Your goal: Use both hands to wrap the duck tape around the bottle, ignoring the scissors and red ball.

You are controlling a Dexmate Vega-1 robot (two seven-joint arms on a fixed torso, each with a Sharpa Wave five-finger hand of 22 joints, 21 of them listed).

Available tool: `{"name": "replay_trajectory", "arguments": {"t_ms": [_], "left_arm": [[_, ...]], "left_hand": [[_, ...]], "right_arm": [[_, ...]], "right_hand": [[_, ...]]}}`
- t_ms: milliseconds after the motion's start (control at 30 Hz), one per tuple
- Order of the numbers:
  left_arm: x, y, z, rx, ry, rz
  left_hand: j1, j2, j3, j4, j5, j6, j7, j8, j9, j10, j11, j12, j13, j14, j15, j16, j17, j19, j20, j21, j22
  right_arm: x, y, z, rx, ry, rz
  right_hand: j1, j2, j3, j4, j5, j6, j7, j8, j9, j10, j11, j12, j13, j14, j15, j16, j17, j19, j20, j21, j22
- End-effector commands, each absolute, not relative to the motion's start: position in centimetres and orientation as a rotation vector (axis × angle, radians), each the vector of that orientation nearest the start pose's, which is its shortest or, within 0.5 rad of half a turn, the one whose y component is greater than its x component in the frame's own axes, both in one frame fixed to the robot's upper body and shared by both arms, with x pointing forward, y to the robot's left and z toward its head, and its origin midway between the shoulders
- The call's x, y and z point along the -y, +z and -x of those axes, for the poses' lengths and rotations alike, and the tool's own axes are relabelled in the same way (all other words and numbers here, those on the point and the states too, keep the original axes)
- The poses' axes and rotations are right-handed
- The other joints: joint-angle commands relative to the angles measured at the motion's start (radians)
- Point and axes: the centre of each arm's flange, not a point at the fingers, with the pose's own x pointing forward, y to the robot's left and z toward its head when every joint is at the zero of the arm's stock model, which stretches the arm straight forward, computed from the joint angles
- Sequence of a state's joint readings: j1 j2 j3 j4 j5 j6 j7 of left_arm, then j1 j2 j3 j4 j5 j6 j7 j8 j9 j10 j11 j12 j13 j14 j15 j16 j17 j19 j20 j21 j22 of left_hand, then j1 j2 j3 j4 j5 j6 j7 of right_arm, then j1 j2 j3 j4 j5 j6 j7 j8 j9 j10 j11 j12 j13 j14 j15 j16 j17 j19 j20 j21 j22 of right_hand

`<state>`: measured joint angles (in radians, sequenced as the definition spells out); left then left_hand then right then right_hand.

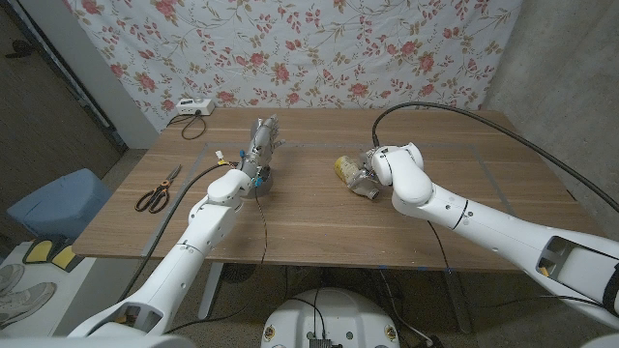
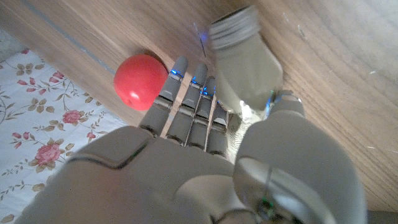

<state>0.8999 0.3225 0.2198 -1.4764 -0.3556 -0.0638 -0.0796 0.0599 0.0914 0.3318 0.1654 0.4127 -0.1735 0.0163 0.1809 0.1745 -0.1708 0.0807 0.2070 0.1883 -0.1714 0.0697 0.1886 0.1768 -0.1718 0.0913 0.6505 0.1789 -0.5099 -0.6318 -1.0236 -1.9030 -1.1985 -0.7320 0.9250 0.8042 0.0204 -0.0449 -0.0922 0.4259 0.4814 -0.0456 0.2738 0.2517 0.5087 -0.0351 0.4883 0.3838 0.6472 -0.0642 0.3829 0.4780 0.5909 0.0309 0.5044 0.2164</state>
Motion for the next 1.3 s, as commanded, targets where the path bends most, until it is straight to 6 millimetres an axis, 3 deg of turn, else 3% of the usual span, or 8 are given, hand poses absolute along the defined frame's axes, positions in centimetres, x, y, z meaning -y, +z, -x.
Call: {"name": "replay_trajectory", "arguments": {"t_ms": [33,167,300,433,667,933,1200,1300], "left_arm": [[-23.3,-0.7,-64.7,0.574,-0.266,-0.048],[-23.2,-0.5,-65.0,0.575,-0.27,-0.05],[-23.0,-0.3,-65.3,0.574,-0.281,-0.057],[-22.9,-0.2,-65.6,0.576,-0.288,-0.06],[-22.6,0.1,-66.1,0.569,-0.291,-0.063],[-22.1,0.4,-66.4,0.56,-0.288,-0.077],[-21.8,0.5,-66.5,0.555,-0.278,-0.079],[-21.6,0.5,-66.6,0.554,-0.278,-0.077]], "left_hand": [[0.007,0.059,0.002,-0.003,0.004,-0.073,0.002,0.003,0.003,-0.064,0.004,0.002,0.005,-0.084,0.009,0.001,0.003,-0.089,0.006,-0.002,0.005],[0.007,0.059,0.002,-0.003,0.004,-0.071,0.001,0.004,0.003,-0.062,0.004,0.002,0.005,-0.083,0.008,0.001,0.003,-0.088,0.005,-0.003,0.005],[0.006,0.059,0.002,-0.002,0.004,-0.071,-0.002,0.004,0.003,-0.062,0.006,0.003,0.005,-0.084,0.009,0.001,0.003,-0.088,0.007,-0.004,0.005],[0.006,0.058,0.001,-0.002,0.003,-0.071,-0.004,0.004,0.003,-0.062,0.007,0.002,0.005,-0.083,0.008,0.001,0.004,-0.088,0.009,-0.005,0.006],[0.006,0.056,0.0,-0.002,0.003,-0.071,-0.008,0.004,0.003,-0.063,0.005,0.002,0.005,-0.082,0.007,0.002,0.004,-0.086,0.012,-0.007,0.006],[0.01,0.053,0.0,-0.005,0.002,-0.083,-0.007,0.0,0.003,-0.076,0.005,-0.002,0.005,-0.092,0.008,-0.002,0.003,-0.091,0.012,-0.012,0.005],[0.014,0.052,0.001,-0.009,0.002,-0.084,-0.007,0.001,0.003,-0.078,0.009,-0.003,0.005,-0.092,0.01,-0.002,0.003,-0.089,0.014,-0.015,0.005],[0.016,0.051,0.002,-0.01,0.002,-0.084,-0.008,0.001,0.003,-0.079,0.007,-0.003,0.005,-0.091,0.01,-0.001,0.003,-0.09,0.013,-0.016,0.005]], "right_arm": [[10.5,0.0,-59.6,-0.093,0.061,2.038],[10.7,0.0,-59.8,-0.098,0.048,2.074],[11.1,0.2,-60.3,-0.154,0.049,2.074],[11.9,0.4,-60.9,-0.215,0.035,2.068],[12.3,0.2,-61.3,-0.168,0.03,2.054],[11.3,0.6,-61.2,-0.225,0.215,2.046],[11.5,1.3,-61.5,-0.213,0.275,2.019],[11.6,1.5,-61.4,-0.154,0.277,1.983]], "right_hand": [[0.109,0.008,-0.021,-0.035,0.019,-0.233,-0.013,-0.091,0.001,-0.261,-0.019,-0.083,0.019,-0.186,-0.073,-0.08,0.048,-0.058,-0.033,0.027,0.028],[0.164,0.009,-0.052,-0.038,0.031,-0.381,-0.062,-0.086,-0.013,-0.431,-0.059,-0.19,0.007,-0.371,-0.059,-0.15,0.063,-0.179,-0.06,0.01,0.027],[0.16,0.001,-0.096,-0.021,0.036,-0.444,-0.047,-0.085,-0.022,-0.546,-0.004,-0.264,-0.007,-0.528,-0.009,-0.195,0.049,-0.291,-0.041,-0.023,0.018],[0.154,0.001,-0.108,-0.015,0.038,-0.44,-0.037,-0.078,-0.024,-0.513,0.01,-0.255,-0.011,-0.509,0.001,-0.181,0.042,-0.281,-0.04,-0.02,0.012],[0.183,0.073,-0.138,0.005,0.049,-0.22,-0.038,-0.007,-0.035,-0.221,-0.022,-0.184,-0.029,-0.262,-0.068,-0.093,0.001,-0.146,-0.033,0.041,-0.006],[0.053,-0.027,-0.272,0.062,0.028,-0.397,0.008,-0.085,-0.041,-0.399,0.057,-0.286,-0.045,-0.417,0.048,-0.166,-0.033,-0.203,0.051,0.016,-0.018],[0.039,-0.061,-0.293,0.064,0.03,-0.455,0.017,-0.088,-0.044,-0.46,0.089,-0.297,-0.054,-0.474,0.088,-0.182,-0.048,-0.234,0.067,-0.004,-0.021],[-0.011,-0.061,-0.293,0.091,0.039,-0.366,0.027,-0.051,-0.043,-0.357,0.085,-0.258,-0.062,-0.407,0.062,-0.149,-0.059,-0.2,0.071,0.0,-0.022]]}}
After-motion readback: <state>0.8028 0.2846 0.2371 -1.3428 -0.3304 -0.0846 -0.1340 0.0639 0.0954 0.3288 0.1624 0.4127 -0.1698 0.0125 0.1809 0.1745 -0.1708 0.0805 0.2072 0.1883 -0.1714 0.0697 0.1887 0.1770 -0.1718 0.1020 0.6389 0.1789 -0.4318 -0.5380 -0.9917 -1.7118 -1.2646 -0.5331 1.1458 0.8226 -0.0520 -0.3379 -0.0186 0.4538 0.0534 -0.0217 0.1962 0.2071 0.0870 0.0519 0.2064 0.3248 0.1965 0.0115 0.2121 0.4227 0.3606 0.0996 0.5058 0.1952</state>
